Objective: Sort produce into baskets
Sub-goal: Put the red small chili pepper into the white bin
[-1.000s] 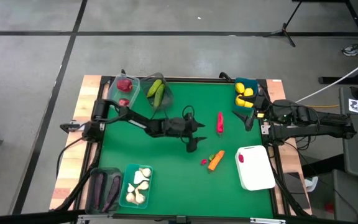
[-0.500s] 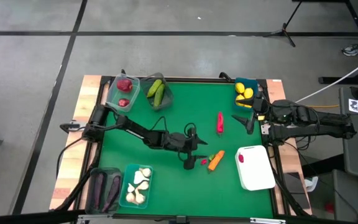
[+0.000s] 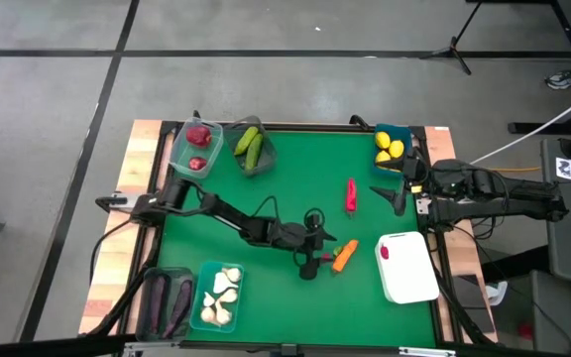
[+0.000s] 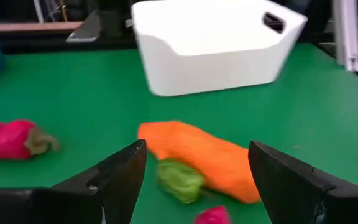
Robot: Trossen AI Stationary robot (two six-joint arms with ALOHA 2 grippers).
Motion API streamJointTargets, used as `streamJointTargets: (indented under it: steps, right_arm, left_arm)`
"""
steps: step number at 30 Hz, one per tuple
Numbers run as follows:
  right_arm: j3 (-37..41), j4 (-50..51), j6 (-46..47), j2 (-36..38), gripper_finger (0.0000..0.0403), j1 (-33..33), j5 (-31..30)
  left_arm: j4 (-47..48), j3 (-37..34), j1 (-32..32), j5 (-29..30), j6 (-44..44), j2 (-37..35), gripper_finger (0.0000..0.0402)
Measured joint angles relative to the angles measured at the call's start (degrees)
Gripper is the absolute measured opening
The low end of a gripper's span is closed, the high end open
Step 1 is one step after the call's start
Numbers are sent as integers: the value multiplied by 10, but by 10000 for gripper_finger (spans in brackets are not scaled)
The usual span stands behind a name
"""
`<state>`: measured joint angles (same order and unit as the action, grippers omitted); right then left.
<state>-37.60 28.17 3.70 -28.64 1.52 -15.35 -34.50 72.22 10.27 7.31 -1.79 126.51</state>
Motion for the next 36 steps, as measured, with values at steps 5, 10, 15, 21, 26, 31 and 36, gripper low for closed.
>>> streamJointTargets:
  steps: [5, 10, 15, 21, 26, 31, 36]
  right_arm:
    - [0, 18, 3, 0, 351, 0, 0]
    - [0, 24, 3, 0, 351, 0, 0]
    - [0, 20, 3, 0, 351, 0, 0]
    - [0, 20, 3, 0, 351, 0, 0]
    - [0, 23, 3, 0, 351, 0, 0]
    - [0, 25, 3, 0, 351, 0, 0]
    - [0, 35, 3, 0, 351, 0, 0]
  left_arm:
    - [36, 1, 9, -1, -24, -1, 278]
    - [59, 1, 16, 5, -39, 5, 278]
    - [51, 1, 14, -1, -41, 15, 278]
    - [46, 3, 7, -29, -68, 45, 278]
    - [38, 3, 6, -34, -73, 48, 267]
    - [39, 3, 6, -31, -74, 48, 221]
    - [40, 3, 5, -30, -80, 48, 169]
